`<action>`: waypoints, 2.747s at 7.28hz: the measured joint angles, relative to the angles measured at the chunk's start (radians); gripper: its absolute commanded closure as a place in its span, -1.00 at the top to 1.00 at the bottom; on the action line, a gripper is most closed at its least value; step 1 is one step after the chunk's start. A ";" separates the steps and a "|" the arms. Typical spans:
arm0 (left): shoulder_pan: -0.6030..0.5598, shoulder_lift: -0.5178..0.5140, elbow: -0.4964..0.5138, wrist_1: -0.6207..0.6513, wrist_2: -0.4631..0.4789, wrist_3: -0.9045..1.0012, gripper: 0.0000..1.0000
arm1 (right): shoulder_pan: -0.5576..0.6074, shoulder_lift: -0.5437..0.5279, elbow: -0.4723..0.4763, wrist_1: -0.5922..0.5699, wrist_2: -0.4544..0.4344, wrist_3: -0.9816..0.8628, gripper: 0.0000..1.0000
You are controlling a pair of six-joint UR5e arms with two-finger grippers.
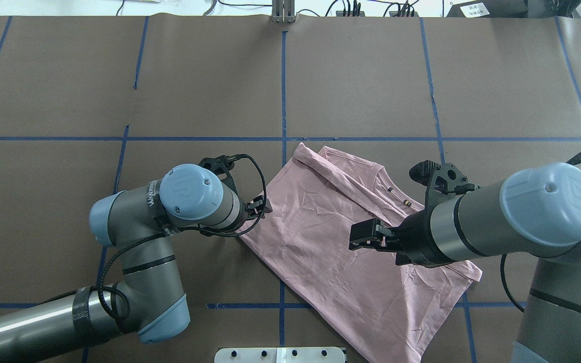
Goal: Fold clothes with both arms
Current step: 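Lower the left gripper to the shirt's near corner while the right holds the edge, then pull the shirt back square with both grippers, away from the robot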
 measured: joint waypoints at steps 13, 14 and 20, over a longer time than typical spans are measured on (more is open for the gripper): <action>-0.174 -0.070 0.106 -0.003 0.034 0.014 -1.00 | 0.036 -0.005 -0.006 0.000 -0.006 0.013 1.00; -0.202 -0.128 0.185 -0.007 0.053 0.020 -1.00 | 0.043 -0.005 -0.006 0.000 -0.006 0.013 1.00; -0.309 -0.321 0.605 -0.320 0.165 0.126 -0.16 | 0.052 -0.002 -0.010 0.000 -0.049 0.012 1.00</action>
